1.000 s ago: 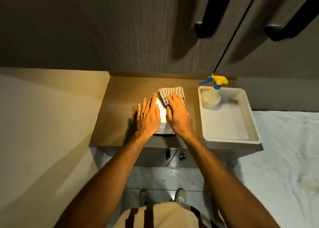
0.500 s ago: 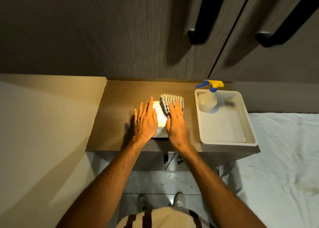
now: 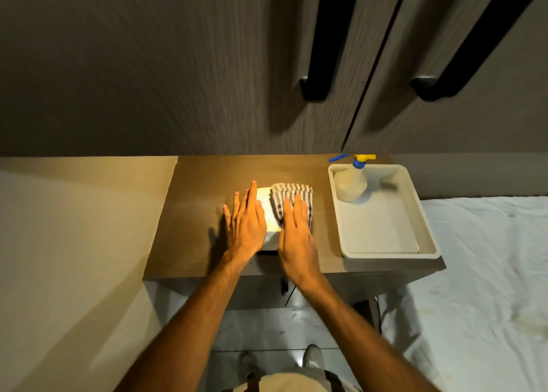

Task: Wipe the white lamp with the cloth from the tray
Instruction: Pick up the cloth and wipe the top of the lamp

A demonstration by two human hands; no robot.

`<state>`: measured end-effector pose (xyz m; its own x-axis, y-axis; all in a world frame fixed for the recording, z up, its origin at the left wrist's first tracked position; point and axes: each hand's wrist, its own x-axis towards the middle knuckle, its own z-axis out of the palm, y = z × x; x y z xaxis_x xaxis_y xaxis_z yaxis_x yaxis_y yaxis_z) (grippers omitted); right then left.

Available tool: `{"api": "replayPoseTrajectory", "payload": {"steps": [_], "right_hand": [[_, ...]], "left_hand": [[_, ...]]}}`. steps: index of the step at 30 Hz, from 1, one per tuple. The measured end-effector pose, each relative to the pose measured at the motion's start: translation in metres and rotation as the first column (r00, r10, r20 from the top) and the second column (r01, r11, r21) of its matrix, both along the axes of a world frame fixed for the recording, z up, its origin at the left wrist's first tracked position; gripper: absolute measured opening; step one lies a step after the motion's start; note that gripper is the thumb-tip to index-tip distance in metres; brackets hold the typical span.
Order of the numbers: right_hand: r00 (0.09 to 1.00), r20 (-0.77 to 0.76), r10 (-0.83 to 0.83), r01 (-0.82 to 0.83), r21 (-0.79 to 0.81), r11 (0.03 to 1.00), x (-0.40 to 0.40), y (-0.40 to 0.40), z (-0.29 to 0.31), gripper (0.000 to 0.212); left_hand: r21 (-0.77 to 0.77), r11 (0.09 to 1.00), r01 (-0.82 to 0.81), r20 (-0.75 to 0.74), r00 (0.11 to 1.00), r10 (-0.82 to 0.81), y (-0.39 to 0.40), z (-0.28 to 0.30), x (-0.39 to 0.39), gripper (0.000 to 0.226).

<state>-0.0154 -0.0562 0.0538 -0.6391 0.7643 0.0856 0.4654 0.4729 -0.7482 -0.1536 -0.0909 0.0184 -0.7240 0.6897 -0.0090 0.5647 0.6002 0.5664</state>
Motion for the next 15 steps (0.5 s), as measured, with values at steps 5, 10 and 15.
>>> {"api": "replayPoseTrajectory", "payload": {"steps": [5, 10, 15], "right_hand": [[0.964, 0.206, 0.170, -0.214, 0.218, 0.952, -0.017, 0.022, 0.007, 0.064], [0.997, 0.071, 0.025, -0.017, -0.108, 0.994, -0.027, 0.037, 0.020, 0.059], [0.990, 0.122, 0.070, -0.081, 0.088, 0.993, -0.001, -0.016, 0.004, 0.069]], "left_hand": [[-0.036, 0.998, 0.042, -0.031, 0.999, -0.043, -0.002, 0.000, -0.001, 0.059], [-0.009, 1.000, -0.003, -0.011, 1.000, 0.003, 0.000, 0.004, 0.003, 0.054], [-0.005, 0.999, 0.045, -0.005, 0.999, -0.045, -0.004, 0.006, 0.001, 0.066]]}}
